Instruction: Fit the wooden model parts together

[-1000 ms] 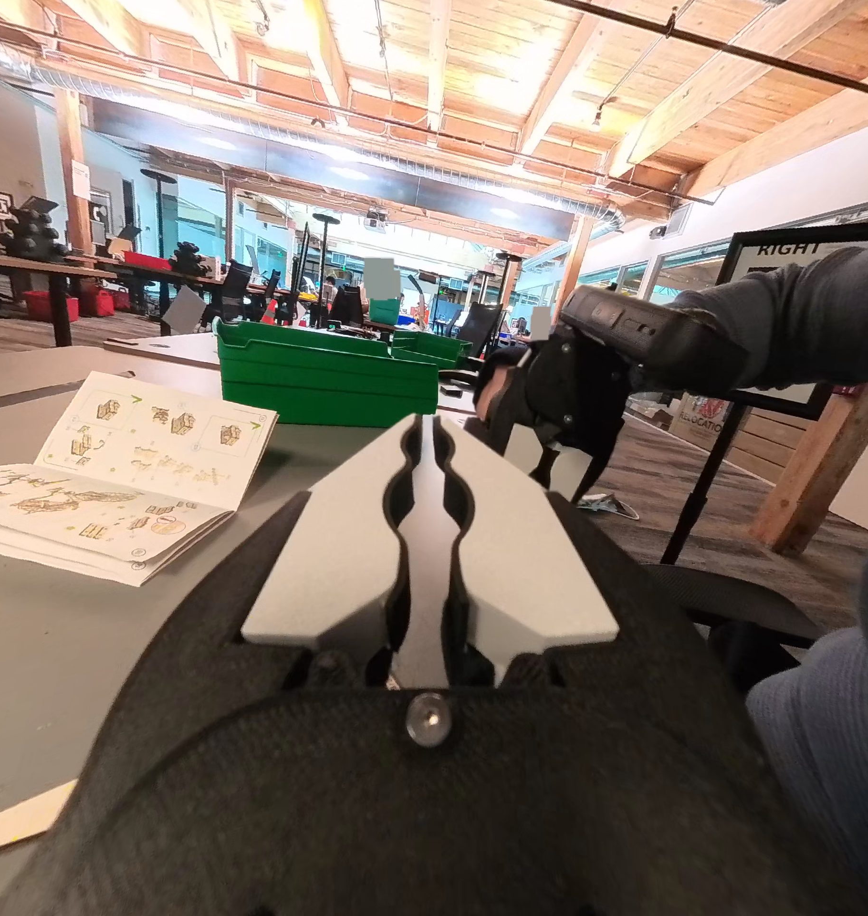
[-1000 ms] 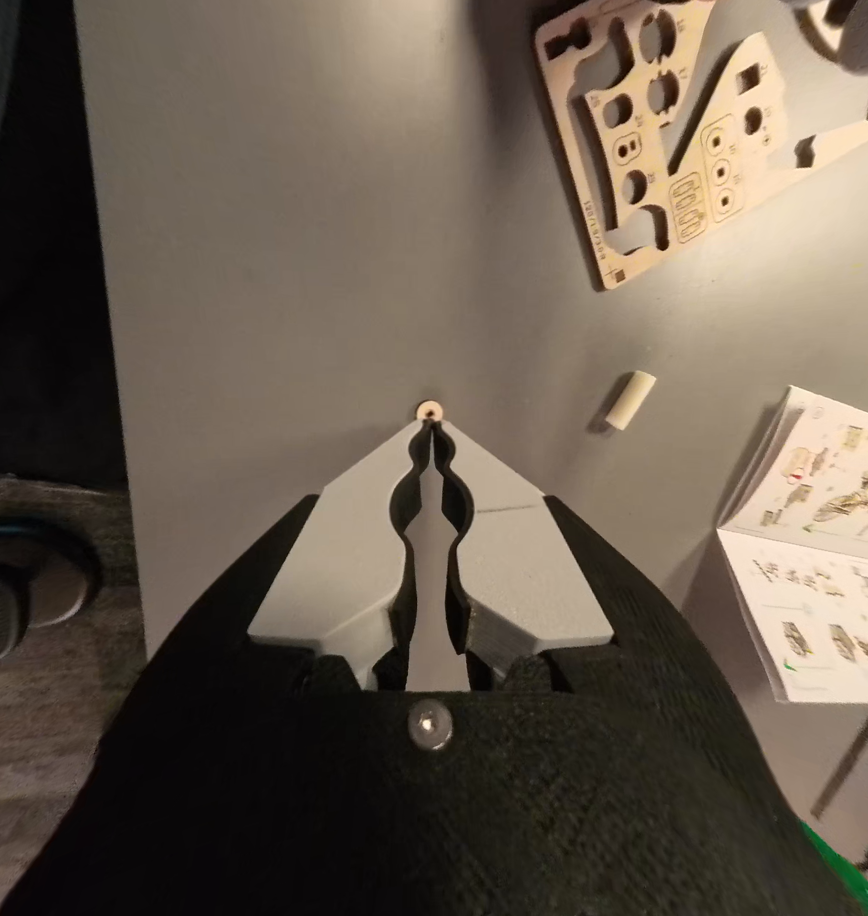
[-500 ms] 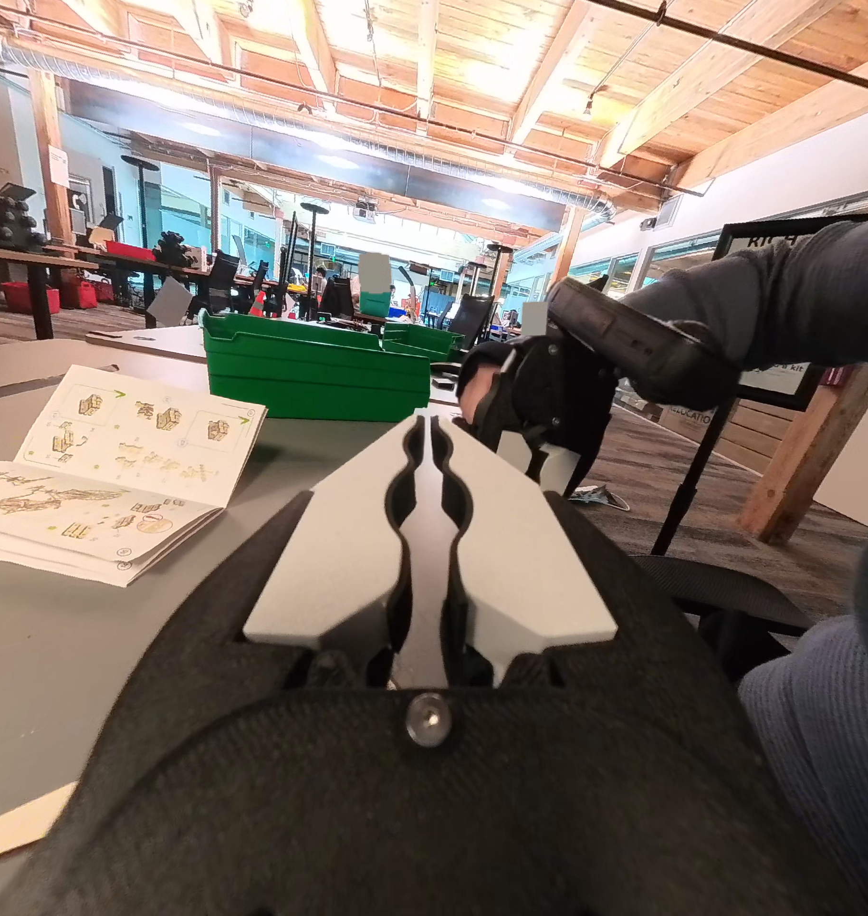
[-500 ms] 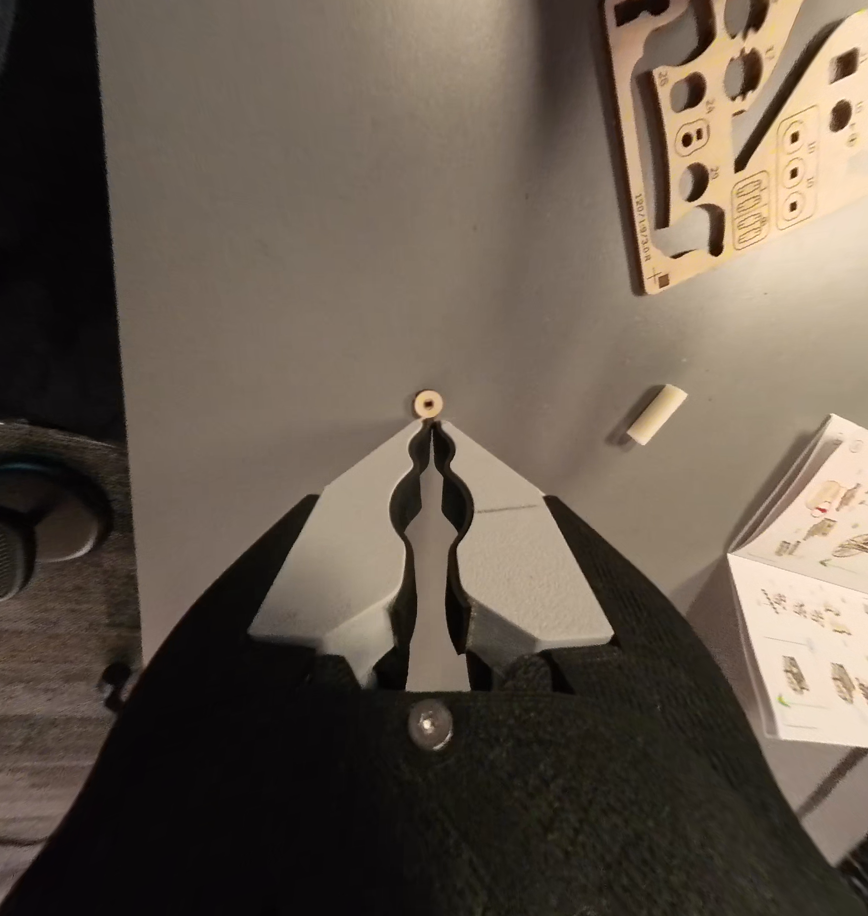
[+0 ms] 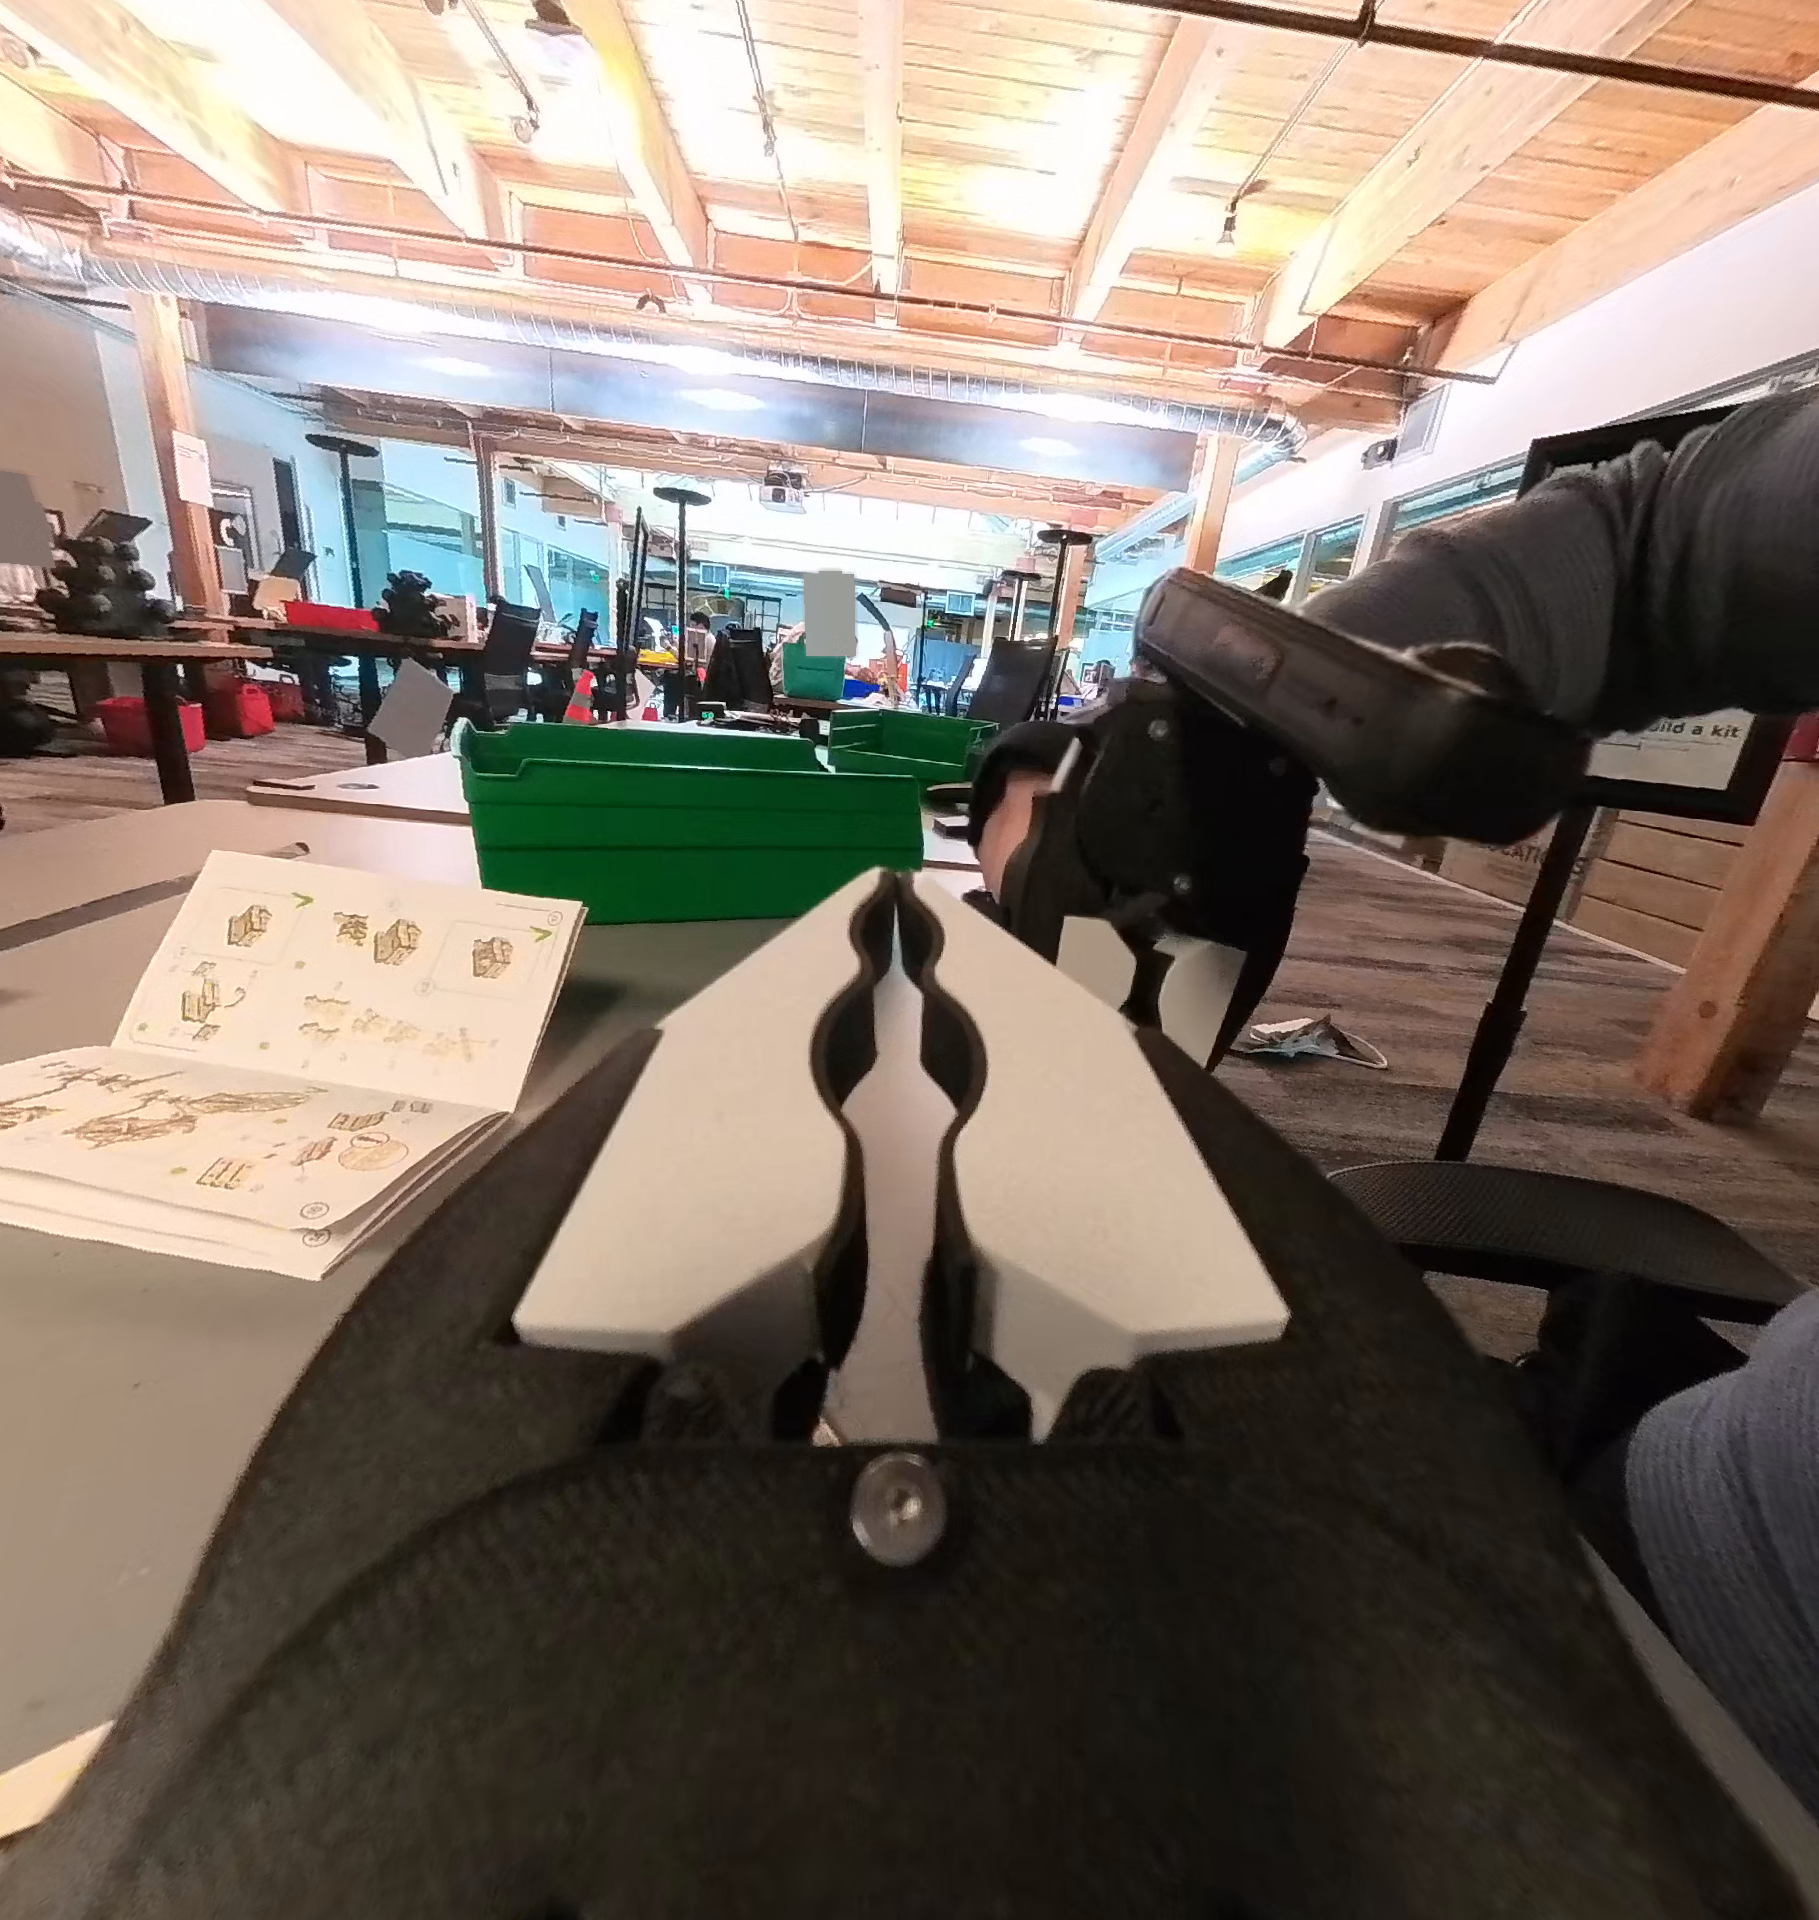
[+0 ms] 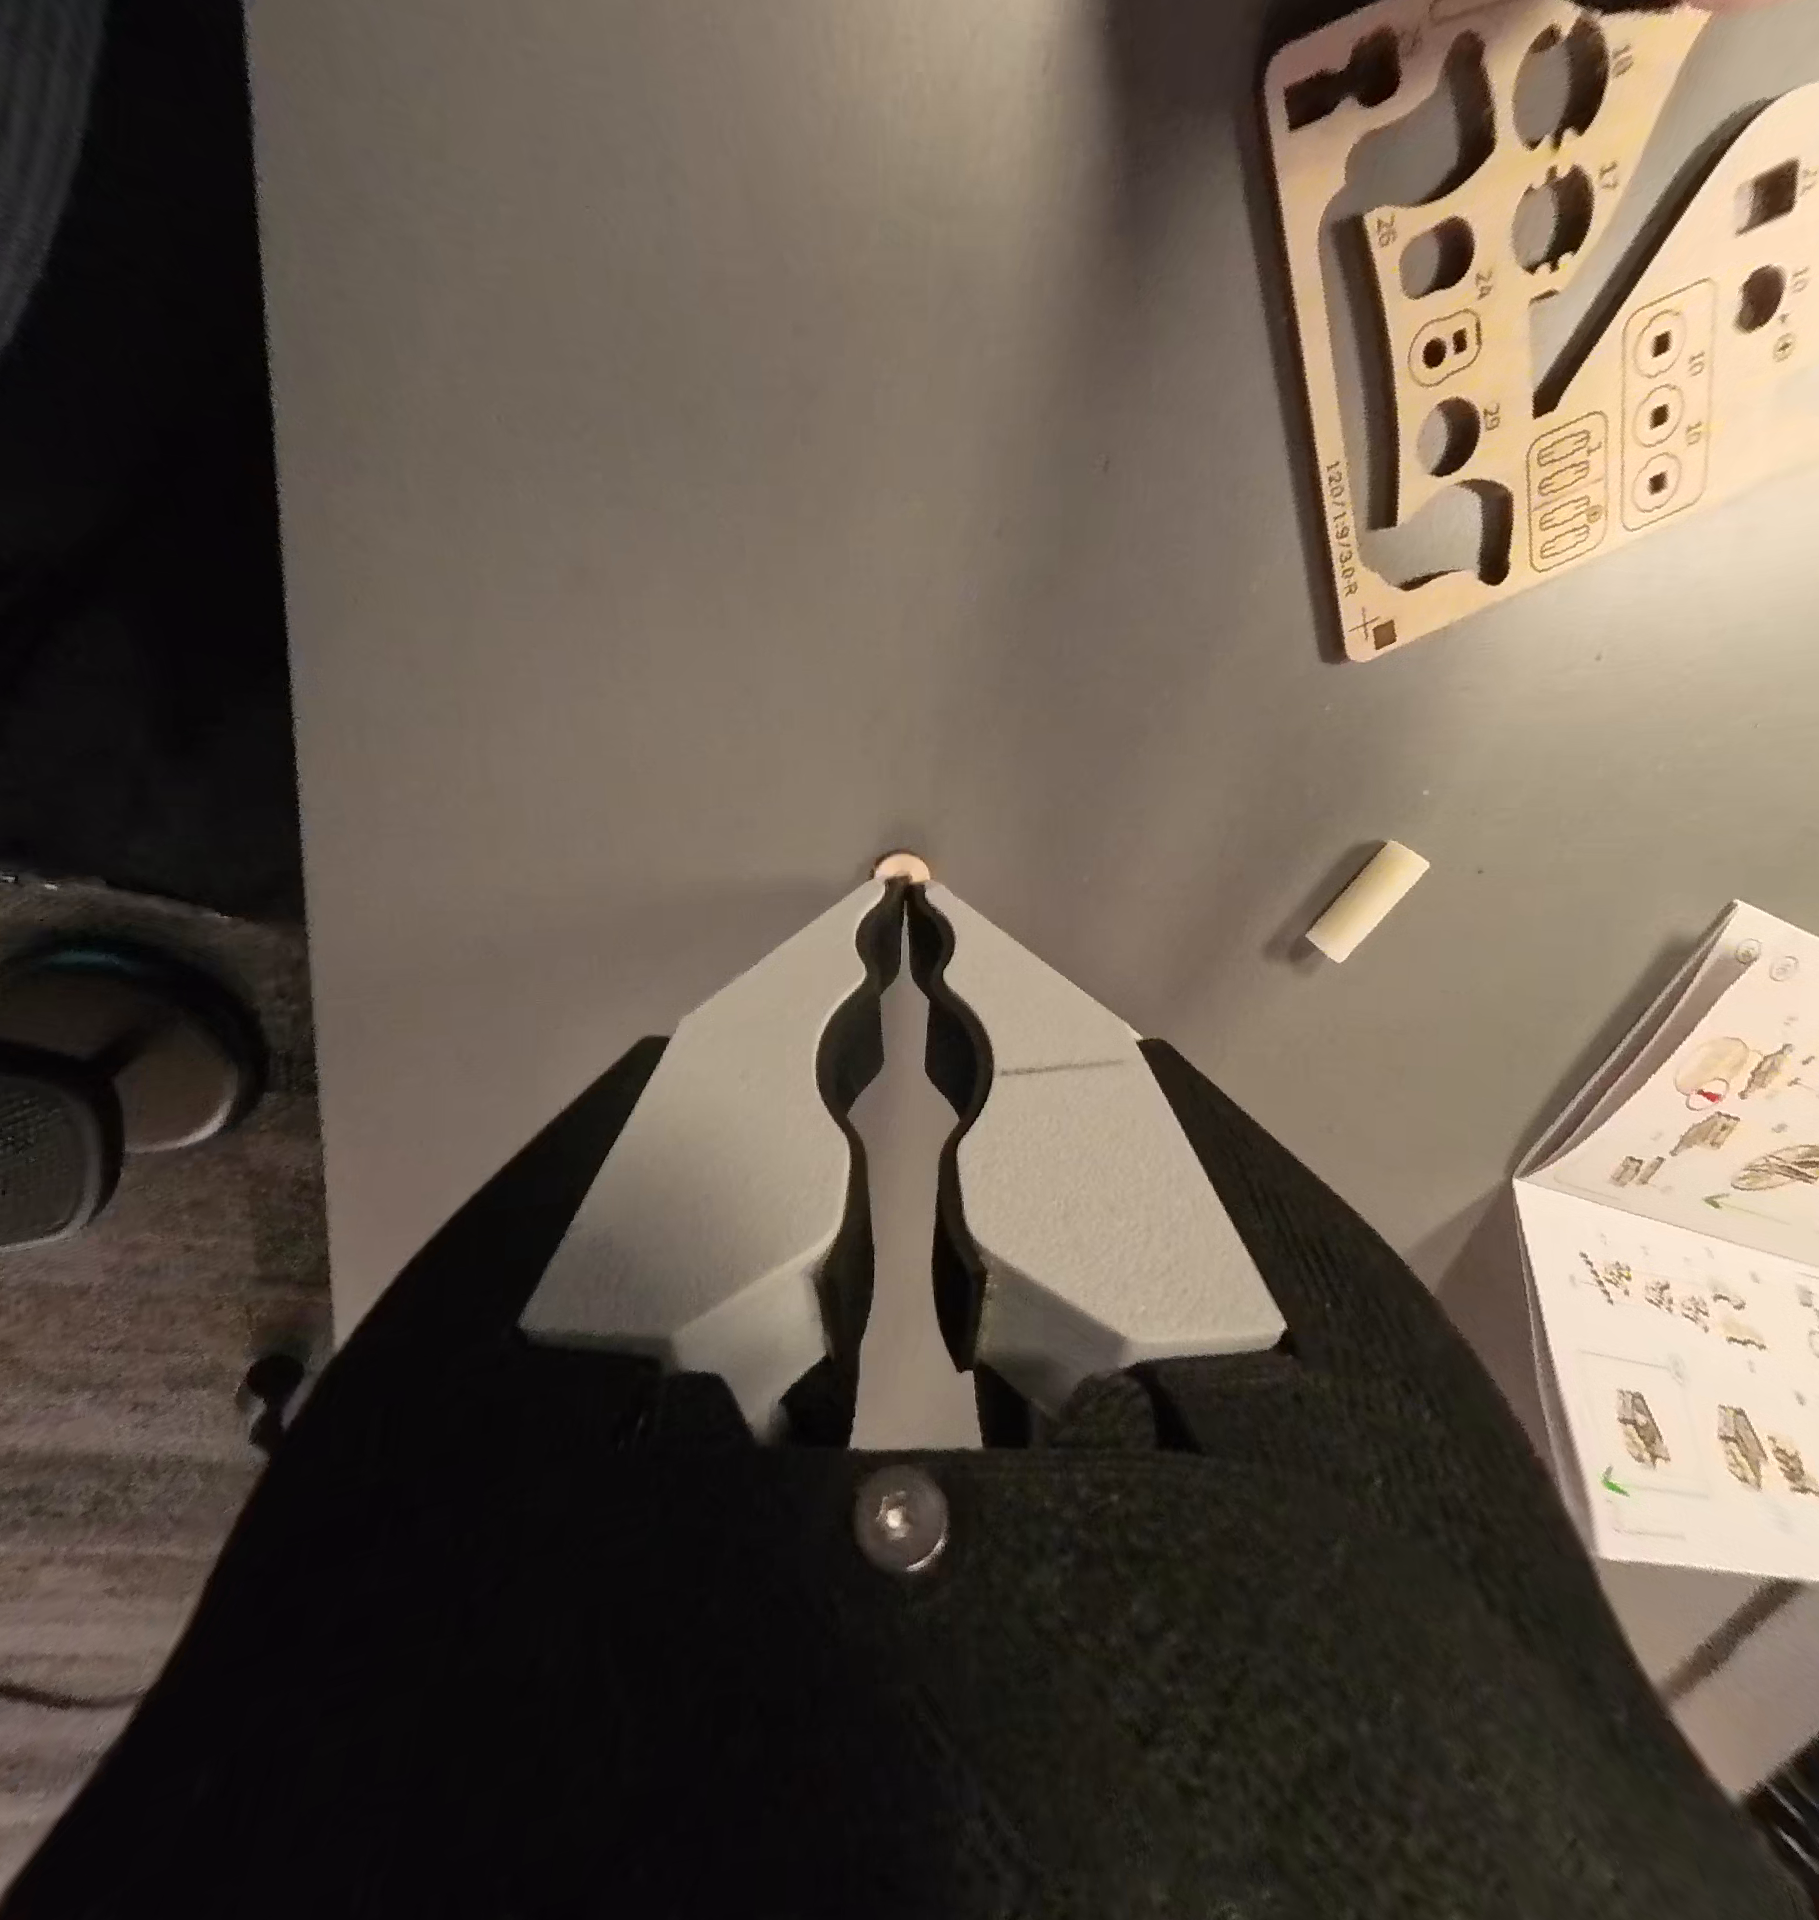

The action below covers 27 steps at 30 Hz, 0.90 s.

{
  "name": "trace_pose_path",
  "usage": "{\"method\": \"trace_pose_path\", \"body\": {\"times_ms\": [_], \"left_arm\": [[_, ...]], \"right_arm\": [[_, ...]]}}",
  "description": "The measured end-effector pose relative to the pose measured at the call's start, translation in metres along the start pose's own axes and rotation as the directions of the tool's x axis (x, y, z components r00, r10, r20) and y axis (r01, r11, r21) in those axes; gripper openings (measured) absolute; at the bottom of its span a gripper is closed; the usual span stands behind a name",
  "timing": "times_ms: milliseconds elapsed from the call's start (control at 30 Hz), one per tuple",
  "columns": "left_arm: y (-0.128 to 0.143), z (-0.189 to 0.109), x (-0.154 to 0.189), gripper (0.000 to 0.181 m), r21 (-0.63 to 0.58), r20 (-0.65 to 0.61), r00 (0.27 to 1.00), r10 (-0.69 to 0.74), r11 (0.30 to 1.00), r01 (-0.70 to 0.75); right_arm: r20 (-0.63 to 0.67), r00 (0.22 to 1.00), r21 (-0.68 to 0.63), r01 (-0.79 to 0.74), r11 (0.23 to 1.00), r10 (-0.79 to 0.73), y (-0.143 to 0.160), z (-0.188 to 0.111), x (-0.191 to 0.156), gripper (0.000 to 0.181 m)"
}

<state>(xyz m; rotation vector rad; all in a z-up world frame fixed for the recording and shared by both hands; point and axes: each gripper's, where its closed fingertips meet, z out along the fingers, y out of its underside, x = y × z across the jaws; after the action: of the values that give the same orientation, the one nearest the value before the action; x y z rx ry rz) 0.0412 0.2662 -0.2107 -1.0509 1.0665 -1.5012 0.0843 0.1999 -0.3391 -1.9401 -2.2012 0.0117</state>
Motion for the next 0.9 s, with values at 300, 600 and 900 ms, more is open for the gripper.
{"method": "trace_pose_path", "body": {"times_ms": [300, 600, 900], "left_arm": [[0.0019, 0.0007, -0.0001, 0.000, -0.008, -0.006, 1.000, -0.012, 1.000, 0.012], [0.0037, 0.0012, -0.0003, 0.000, -0.015, -0.011, 1.000, -0.022, 1.000, 0.022], [0.0055, 0.0020, -0.0004, 0.000, -0.023, -0.014, 0.999, -0.030, 0.999, 0.030]], "right_arm": [[0.021, 0.999, -0.036, 0.032, 0.999, -0.031, 0.0010, 0.0008, -0.0004, 0.000], [0.028, 0.999, -0.056, 0.031, 0.998, -0.030, 0.0013, 0.0020, -0.0009, 0.000], [0.054, 0.998, -0.099, -0.013, 0.995, 0.018, 0.0013, 0.0036, -0.0002, 0.000]]}}
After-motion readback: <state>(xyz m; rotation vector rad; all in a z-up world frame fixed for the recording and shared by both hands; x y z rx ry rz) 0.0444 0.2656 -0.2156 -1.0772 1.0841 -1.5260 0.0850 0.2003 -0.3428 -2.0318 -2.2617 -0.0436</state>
